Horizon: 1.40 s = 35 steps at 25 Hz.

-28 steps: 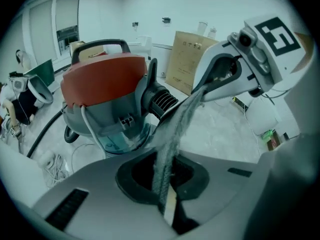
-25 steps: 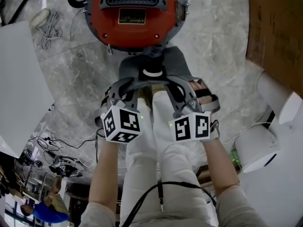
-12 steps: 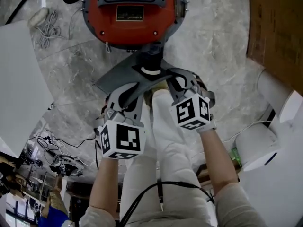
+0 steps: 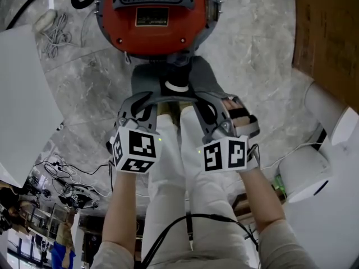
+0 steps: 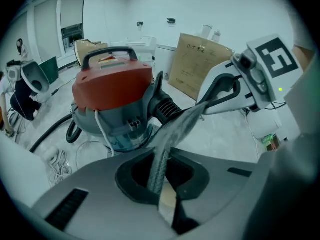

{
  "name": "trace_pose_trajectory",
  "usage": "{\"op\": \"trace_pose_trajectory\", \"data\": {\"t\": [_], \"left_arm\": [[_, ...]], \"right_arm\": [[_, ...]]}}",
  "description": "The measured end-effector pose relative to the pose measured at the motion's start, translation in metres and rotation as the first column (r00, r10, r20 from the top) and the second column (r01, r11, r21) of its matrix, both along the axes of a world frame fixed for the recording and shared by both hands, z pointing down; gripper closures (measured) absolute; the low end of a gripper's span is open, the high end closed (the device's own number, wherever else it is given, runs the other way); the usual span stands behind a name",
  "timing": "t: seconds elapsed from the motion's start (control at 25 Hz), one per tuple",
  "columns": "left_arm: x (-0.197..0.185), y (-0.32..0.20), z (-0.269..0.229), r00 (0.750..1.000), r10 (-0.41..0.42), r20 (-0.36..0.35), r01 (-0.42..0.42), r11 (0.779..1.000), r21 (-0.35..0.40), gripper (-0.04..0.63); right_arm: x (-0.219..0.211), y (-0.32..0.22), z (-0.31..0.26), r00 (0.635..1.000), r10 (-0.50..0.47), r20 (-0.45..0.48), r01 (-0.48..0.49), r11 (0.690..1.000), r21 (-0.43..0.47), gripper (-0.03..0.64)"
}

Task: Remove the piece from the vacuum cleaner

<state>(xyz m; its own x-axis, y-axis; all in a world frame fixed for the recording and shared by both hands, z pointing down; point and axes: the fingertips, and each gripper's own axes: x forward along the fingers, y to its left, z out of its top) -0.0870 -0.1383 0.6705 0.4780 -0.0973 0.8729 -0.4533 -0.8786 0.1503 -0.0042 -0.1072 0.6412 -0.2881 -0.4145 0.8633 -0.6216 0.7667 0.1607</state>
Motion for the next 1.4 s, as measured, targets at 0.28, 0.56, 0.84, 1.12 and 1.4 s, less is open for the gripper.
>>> {"op": "trace_pose_trajectory", "data": {"t": [0.28, 0.56, 0.84, 1.12, 1.4], "left_arm": [[0.005, 0.014, 0.020, 1.000, -0.022, 0.008, 0.023, 0.997, -0.079, 0.565], [0.007, 0.020, -0.010, 1.000, -0.024, -0.015, 0.023, 0.999, -0.046, 0.565], [0.026, 0.018, -0.049, 0.998, 0.035, -0.060, -0.033, 0.999, 0.035, 0.565], [0.017, 0.019, -0.035, 0.998, 0.000, -0.062, 0.000, 1.000, -0.009, 0.565], [0.003, 0.007, -0.014, 0.998, -0.042, -0.036, 0.042, 0.999, 0.017, 0.565]], "right_arm": [[-0.001, 0.000, -0.003, 0.998, -0.040, -0.044, 0.040, 0.999, 0.005, 0.584], [0.013, 0.002, 0.013, 0.998, 0.058, 0.006, -0.058, 0.997, -0.048, 0.584], [0.023, 0.002, 0.040, 0.986, 0.165, 0.039, -0.158, 0.979, -0.130, 0.583], [0.018, 0.004, 0.042, 0.989, 0.146, 0.004, -0.144, 0.980, -0.140, 0.584], [0.006, 0.007, 0.019, 0.998, 0.051, -0.045, -0.054, 0.996, -0.076, 0.584]]}}
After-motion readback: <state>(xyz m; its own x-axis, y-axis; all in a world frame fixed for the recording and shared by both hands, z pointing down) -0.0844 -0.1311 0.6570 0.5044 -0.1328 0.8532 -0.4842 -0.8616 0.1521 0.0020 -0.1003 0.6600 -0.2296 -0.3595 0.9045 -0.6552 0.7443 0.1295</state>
